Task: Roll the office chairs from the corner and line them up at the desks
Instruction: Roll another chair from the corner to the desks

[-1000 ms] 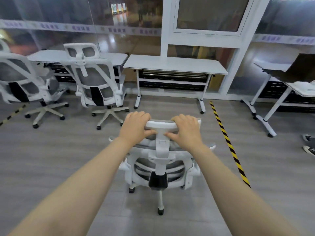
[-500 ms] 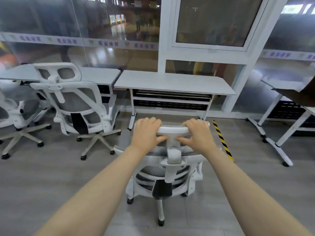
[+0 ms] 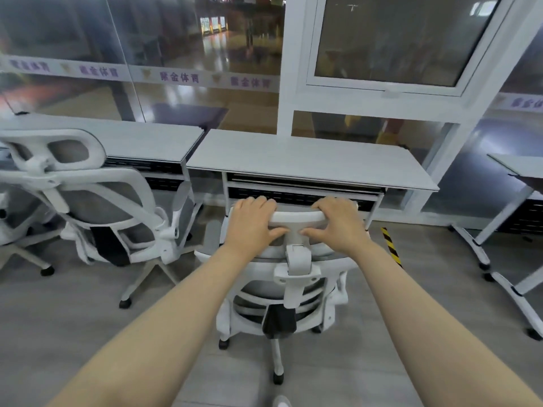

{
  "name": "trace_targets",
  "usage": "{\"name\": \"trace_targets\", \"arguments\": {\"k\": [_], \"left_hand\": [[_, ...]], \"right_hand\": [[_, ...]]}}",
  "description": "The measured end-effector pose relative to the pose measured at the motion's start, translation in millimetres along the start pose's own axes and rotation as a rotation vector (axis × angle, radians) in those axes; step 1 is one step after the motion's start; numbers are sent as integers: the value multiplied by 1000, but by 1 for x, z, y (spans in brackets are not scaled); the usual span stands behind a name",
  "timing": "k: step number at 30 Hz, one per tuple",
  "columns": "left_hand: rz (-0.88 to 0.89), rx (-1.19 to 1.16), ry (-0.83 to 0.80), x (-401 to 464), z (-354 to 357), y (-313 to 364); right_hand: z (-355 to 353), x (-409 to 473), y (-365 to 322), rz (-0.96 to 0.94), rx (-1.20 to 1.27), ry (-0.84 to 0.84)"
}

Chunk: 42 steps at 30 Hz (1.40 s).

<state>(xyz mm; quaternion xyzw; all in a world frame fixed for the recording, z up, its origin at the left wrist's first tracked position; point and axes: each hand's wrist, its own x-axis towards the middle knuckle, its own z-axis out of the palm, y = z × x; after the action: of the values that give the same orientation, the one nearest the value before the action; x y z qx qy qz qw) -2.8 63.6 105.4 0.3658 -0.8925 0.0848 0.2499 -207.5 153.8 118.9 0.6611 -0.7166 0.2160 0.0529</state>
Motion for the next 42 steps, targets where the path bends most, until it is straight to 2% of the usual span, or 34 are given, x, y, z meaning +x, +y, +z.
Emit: {"name": "trace_targets", "arguments": {"k": [8,14,21,26,34,37,42], "left_hand": [[-87,-7,-14,103,58,-30],[-152,-4,-10,150,88,-45],[-99,-114,26,162,105,-64],[-101,-153,-46,141,93,-81],[-329,-61,-192,51,65,-131],[-408,18,-252,-10,40,-155],[-616,122,-263,-147,-38,-188]], "right_hand": [[26,114,58,-68,33,7],[48,170,87,-94,30,10],[71,183,90,-50,22,132],[81,170,69,-39,95,113],[100,174,-9,-330,98,-35],[118,170,-67,-401,144,-114],[144,133,-195,-581,204,-262]]}}
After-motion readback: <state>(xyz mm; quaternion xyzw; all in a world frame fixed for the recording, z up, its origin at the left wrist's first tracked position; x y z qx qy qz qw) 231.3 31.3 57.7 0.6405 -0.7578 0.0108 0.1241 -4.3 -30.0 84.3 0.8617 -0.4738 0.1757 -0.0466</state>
